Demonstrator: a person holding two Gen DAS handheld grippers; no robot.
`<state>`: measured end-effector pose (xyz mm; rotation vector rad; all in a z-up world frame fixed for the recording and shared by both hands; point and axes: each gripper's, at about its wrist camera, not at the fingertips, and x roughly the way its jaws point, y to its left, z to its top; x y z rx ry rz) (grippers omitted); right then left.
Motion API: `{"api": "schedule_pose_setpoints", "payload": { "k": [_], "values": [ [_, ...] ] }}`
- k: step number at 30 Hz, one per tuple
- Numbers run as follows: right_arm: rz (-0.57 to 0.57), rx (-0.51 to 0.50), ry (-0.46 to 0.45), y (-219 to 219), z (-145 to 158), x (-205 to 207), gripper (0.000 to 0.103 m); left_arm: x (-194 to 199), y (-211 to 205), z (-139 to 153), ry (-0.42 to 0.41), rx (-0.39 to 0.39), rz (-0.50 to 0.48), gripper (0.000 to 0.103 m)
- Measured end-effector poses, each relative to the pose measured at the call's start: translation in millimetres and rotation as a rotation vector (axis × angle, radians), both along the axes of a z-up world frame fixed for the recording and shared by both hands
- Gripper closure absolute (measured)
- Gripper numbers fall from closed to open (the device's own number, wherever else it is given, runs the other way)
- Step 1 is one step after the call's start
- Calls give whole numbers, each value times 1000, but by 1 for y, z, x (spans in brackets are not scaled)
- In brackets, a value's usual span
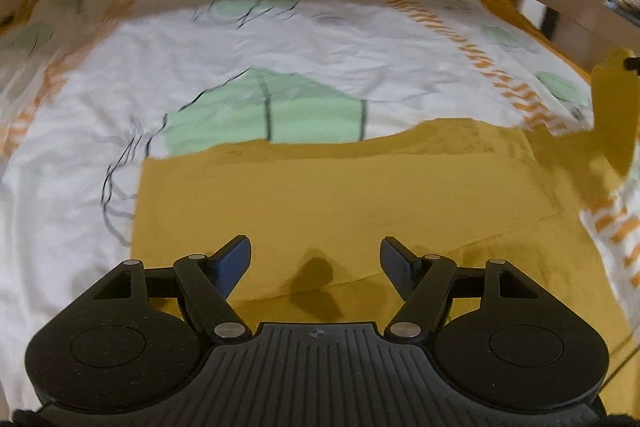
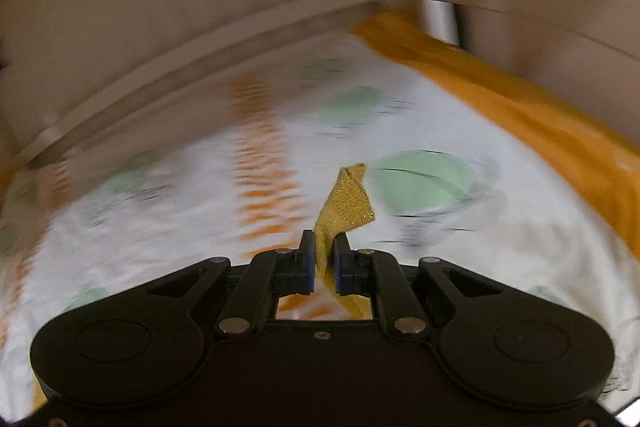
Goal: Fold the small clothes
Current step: 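Grasp the cuff of the other sleeve with the right gripper, then fold the held sleeve across the sweater body and open the right gripper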
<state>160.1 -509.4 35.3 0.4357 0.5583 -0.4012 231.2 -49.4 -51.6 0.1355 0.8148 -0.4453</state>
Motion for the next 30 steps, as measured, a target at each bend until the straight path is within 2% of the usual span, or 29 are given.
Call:
{"api": "schedule_pose_setpoints", "payload": {
  "k": [3,8,10,14,18,22,24,27,29,30],
  "values": [
    [123,1,-22,54,16,22,86,10,13,3,37,-25,55,34],
    [326,39,-49,148,17,59,86,22,29,7,50,27,150,34],
    [400,44,-44,183,9,68,86,26,34,9,53,29,173,34],
    [535,1,-8,253,-18,83,86,30,45,12,81,-18,199,34],
    [622,7,52,300,-54,84,87,34,51,12,99,-40,223,34],
    [673,9,132,331,-91,75,86,39,56,8,114,-55,248,34],
    [680,29,165,342,-104,69,80,41,57,6,122,-62,254,34],
    [691,63,183,343,-116,53,79,42,57,2,136,-73,254,34],
    [692,48,184,338,-116,43,79,43,57,0,138,-89,244,34],
    [685,32,179,334,-114,37,72,42,56,0,135,-93,237,34]
  ]
}}
